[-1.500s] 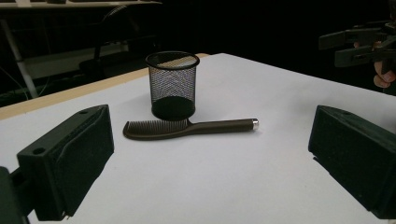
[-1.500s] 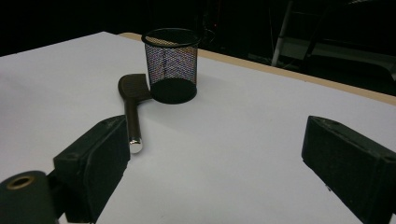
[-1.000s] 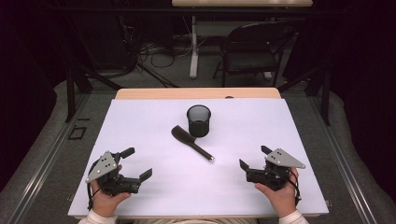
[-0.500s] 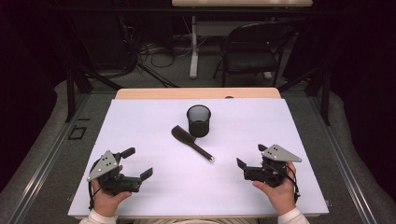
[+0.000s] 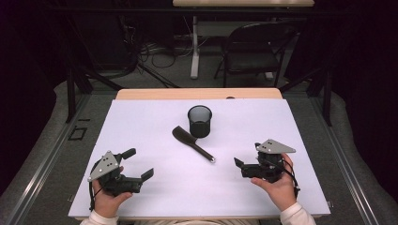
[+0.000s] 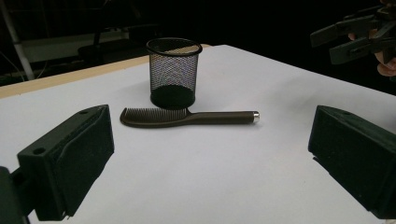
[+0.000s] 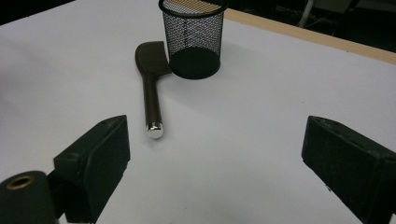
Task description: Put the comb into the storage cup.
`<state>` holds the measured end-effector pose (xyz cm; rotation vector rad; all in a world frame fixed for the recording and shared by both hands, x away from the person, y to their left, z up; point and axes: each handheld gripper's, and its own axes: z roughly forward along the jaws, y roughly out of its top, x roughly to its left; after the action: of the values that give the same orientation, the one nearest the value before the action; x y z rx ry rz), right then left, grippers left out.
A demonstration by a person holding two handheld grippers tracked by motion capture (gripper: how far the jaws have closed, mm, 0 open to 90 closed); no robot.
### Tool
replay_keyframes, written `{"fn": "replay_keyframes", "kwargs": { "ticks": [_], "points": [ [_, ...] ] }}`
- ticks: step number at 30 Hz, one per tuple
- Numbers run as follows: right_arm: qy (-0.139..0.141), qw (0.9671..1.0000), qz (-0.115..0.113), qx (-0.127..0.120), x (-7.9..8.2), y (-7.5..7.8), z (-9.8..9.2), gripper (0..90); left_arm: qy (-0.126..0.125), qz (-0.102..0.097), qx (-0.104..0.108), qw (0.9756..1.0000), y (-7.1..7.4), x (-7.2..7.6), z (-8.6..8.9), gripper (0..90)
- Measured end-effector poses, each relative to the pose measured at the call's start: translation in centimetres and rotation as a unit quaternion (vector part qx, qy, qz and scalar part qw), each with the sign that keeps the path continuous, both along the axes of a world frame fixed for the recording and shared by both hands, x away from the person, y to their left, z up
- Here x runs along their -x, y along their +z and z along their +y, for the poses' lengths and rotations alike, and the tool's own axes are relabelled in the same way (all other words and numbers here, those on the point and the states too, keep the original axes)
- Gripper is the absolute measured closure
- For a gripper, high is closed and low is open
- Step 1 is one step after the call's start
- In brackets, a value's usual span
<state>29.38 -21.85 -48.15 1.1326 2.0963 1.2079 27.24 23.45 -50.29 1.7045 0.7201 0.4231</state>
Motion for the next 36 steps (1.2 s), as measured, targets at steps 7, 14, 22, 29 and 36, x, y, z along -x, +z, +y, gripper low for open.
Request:
{"fn": "replay_keyframes", "kwargs": {
  "ticks": [7, 14, 22, 29, 36],
  "points": [
    [0.015, 0.9996, 0.017, 0.015, -1.0, 0.5, 0.9, 7.8, 0.001, 0.001, 0.001, 1.0000, 0.0, 0.0, 0.0, 0.5],
    [0.030, 0.9985, 0.030, 0.035, -2.1, 1.1, 2.1, 8.1, 0.001, 0.003, 0.002, 1.0000, 0.0, 0.0, 0.0, 0.5],
    [0.045, 0.9954, 0.064, 0.055, -3.7, 1.0, 3.1, 10.8, 0.001, 0.005, -0.002, 1.0000, -0.1, -0.1, 0.0, 0.5],
    [0.050, 0.9926, 0.084, 0.072, -4.4, 0.8, 3.6, 12.9, 0.001, 0.007, 0.000, 1.0000, -0.2, -0.2, -0.1, 0.5],
    [0.049, 0.9897, 0.104, 0.086, -5.3, 0.4, 3.9, 14.1, 0.002, 0.009, -0.004, 1.0000, -0.2, -0.2, -0.1, 0.5]
  ]
}}
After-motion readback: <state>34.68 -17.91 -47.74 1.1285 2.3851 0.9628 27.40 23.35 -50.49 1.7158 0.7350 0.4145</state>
